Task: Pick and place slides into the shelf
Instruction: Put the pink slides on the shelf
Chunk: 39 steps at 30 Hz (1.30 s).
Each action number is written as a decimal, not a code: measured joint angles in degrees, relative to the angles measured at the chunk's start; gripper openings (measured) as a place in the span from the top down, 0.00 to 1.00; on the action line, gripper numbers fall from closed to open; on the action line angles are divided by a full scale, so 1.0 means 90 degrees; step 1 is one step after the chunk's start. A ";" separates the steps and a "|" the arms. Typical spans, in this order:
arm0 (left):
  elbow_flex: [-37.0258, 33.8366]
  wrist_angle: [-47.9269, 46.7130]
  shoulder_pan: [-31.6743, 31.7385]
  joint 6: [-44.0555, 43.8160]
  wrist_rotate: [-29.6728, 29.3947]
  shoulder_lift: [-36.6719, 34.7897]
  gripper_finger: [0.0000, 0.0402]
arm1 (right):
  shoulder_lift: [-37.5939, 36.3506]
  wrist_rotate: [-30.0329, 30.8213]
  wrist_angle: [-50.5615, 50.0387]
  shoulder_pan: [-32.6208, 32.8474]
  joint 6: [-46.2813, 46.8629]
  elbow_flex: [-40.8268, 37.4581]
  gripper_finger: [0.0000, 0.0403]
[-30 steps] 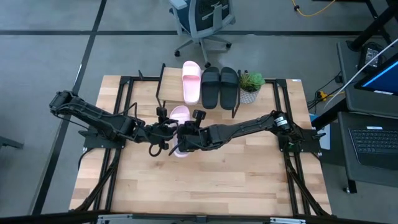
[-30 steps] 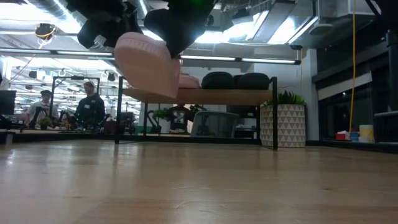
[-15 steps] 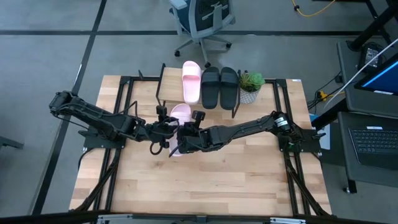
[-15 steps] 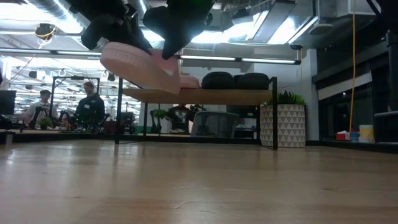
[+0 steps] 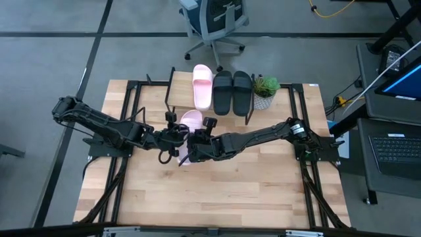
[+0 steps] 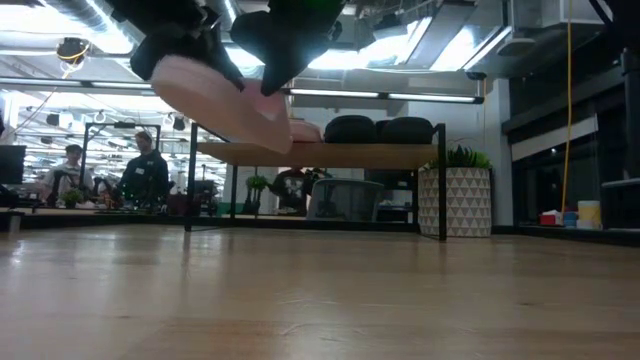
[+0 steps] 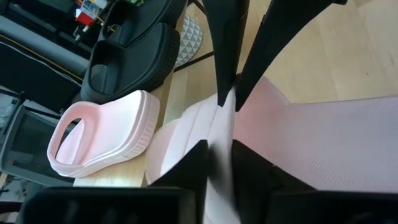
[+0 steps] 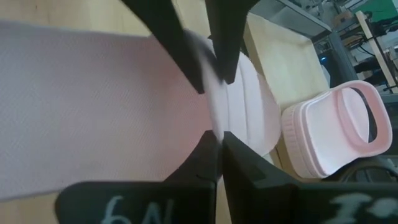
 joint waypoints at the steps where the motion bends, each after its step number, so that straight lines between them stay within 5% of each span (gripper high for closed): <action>1: 0.0002 0.0000 0.0000 0.0002 -0.0004 0.0000 0.88 | 0.0000 -0.0004 -0.0002 0.0000 0.0000 0.0000 0.98; 14: -0.0001 -0.0016 0.0005 0.0012 0.0166 -0.0002 0.99 | 0.0000 -0.0111 -0.0035 0.0005 -0.0001 0.0000 0.97; 31: -0.0013 -0.0041 0.0012 0.0167 -0.0165 0.0000 0.99 | 0.0000 -0.0343 -0.0008 0.0001 0.0330 0.0015 0.48; 35: -0.0013 -0.0051 0.0012 0.0262 -0.0520 -0.0018 0.99 | -0.0063 -0.0243 -0.0165 0.0017 0.0350 0.0012 0.51; 39: -0.0013 -0.0046 -0.0047 0.0330 -0.0722 -0.0219 0.99 | -0.0199 -0.0286 -0.0539 0.0060 0.0193 0.0012 0.66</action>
